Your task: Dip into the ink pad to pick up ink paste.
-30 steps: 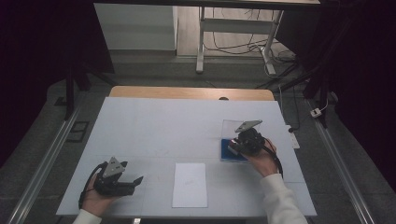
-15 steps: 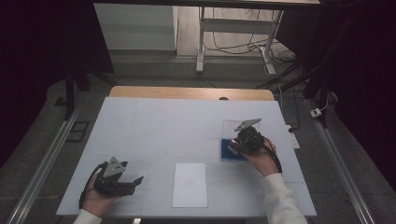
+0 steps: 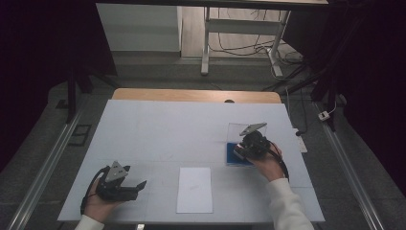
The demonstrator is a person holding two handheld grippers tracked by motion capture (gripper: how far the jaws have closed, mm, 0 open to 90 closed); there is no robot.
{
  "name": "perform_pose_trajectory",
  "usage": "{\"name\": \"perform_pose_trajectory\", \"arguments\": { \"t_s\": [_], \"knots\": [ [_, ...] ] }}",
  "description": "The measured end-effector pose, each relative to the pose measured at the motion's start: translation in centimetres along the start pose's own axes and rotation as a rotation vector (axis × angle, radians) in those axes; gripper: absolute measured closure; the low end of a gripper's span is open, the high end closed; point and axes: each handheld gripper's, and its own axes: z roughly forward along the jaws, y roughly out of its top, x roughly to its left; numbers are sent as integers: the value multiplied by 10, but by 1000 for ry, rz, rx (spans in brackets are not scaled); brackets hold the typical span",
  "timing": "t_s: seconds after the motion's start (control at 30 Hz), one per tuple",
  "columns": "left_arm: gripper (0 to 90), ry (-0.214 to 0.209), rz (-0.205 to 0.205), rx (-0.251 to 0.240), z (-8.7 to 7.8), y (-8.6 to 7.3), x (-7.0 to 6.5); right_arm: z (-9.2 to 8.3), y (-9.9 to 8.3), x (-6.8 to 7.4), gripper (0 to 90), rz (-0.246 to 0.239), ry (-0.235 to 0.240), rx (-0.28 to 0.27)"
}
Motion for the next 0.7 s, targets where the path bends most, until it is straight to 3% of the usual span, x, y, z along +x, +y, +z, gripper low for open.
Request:
{"name": "perform_pose_trajectory", "arguments": {
  "t_s": [0.7],
  "knots": [
    [181,1,1,0,0,0,0,1,-5,0,706,14,5,-27]
  ]
}}
